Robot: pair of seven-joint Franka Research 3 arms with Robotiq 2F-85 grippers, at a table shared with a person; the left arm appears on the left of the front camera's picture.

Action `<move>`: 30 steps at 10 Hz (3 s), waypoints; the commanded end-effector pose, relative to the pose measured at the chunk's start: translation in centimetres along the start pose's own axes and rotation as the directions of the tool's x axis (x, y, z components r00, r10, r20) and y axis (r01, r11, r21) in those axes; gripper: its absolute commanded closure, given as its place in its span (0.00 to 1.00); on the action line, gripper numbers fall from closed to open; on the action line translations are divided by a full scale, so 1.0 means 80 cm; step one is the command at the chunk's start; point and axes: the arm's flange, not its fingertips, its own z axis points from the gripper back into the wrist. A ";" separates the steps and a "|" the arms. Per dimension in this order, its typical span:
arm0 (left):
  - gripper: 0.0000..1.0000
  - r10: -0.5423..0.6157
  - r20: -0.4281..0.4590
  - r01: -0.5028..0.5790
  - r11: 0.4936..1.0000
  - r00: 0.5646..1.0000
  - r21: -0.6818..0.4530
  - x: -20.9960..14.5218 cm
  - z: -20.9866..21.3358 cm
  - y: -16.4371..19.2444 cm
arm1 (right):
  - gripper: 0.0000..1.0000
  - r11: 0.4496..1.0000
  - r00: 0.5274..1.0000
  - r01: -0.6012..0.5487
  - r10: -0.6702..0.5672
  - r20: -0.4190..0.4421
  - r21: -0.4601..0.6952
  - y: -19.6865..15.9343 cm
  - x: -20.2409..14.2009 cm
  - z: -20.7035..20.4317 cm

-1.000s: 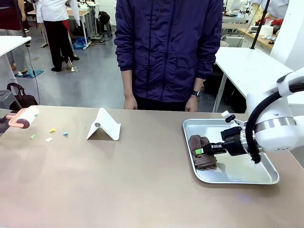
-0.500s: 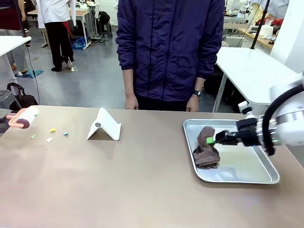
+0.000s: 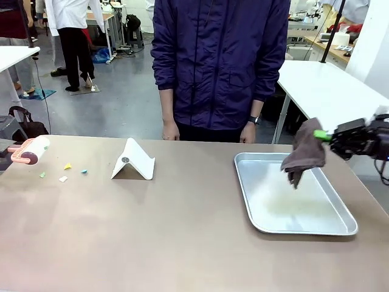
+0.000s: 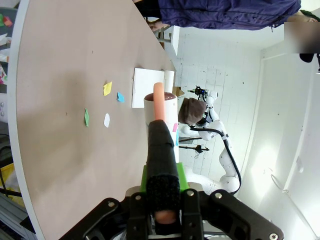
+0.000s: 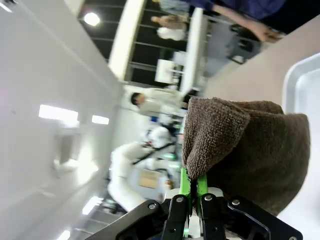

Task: Clean the surface of the table.
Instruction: If a person points to the right, clean the right side of the table with your right hand, and if they point to the left, clean the left side with your left hand, then clean the area not pointed to by the person.

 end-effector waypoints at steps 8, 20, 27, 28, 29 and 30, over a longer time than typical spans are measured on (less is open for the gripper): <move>1.00 -0.017 -0.012 0.017 1.000 1.000 0.003 -0.005 -0.001 -0.003 | 0.94 0.830 0.874 0.453 -0.342 -0.344 0.325 0.035 0.008 0.152; 1.00 -0.017 -0.012 0.017 1.000 1.000 0.003 -0.005 -0.001 -0.003 | 0.94 0.839 0.884 0.434 -0.326 -0.335 0.329 0.033 -0.004 0.137; 0.78 -0.075 0.054 0.074 0.997 0.996 0.023 0.010 -0.007 -0.011 | 0.94 0.839 0.884 0.434 -0.326 -0.335 0.329 0.033 -0.004 0.137; 0.78 -0.167 0.103 0.158 0.984 0.981 0.087 0.019 -0.014 -0.020 | 0.94 0.839 0.884 0.434 -0.326 -0.335 0.329 0.033 -0.004 0.137; 0.78 -0.247 0.117 0.227 0.960 0.962 0.162 0.023 -0.020 -0.028 | 0.94 0.839 0.884 0.434 -0.326 -0.335 0.329 0.033 -0.004 0.137; 0.78 -0.278 0.111 0.252 0.947 0.954 0.199 0.023 -0.019 -0.036 | 0.94 0.839 0.884 0.434 -0.326 -0.335 0.329 0.033 -0.004 0.137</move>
